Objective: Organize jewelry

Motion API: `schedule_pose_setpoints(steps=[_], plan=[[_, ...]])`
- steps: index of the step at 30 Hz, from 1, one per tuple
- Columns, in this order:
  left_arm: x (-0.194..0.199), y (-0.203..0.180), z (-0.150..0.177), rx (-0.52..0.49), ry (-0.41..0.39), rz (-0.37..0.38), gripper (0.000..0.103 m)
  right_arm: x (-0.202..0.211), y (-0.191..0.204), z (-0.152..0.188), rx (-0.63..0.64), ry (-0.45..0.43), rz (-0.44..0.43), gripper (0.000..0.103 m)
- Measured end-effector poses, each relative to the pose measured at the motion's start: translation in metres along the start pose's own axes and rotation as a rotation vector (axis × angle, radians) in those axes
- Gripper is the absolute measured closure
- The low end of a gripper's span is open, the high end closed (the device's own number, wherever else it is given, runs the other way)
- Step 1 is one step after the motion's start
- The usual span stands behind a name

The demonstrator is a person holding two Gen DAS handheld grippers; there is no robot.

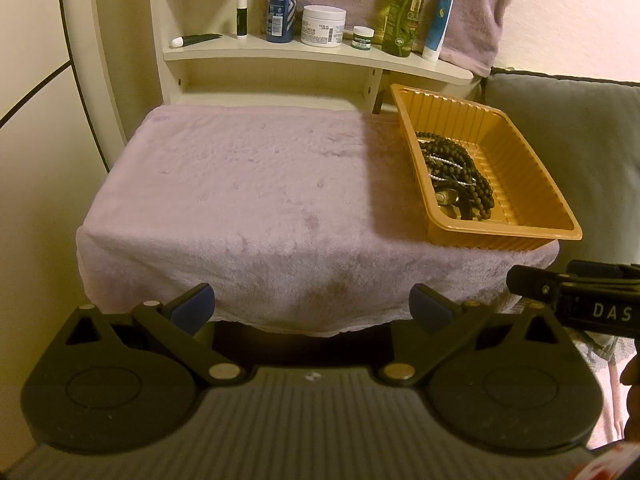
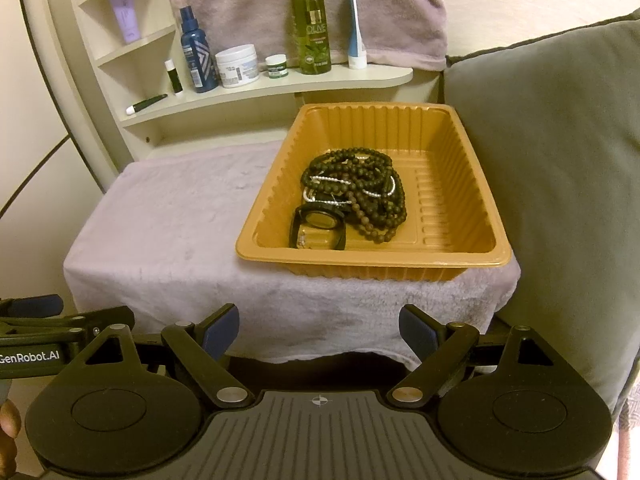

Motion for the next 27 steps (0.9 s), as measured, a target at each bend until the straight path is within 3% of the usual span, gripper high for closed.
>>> schedule_pose_setpoints(steps=[27], plan=[[0.0019, 0.0012, -0.0044, -0.003, -0.012, -0.008, 0.0, 0.0027, 0.001, -0.0043, -0.001, -0.009, -0.006, 0.016]])
Point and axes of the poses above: each gripper's, at about its wrist camera, not at the fingertips, and x roughly against the way its jaws point, y to its left, z to its underside, the point moved 10 cm from there along -x, roughly the way its jaws point, and after that the axes turned 2 degrees about -x, right-handed, at the moved point
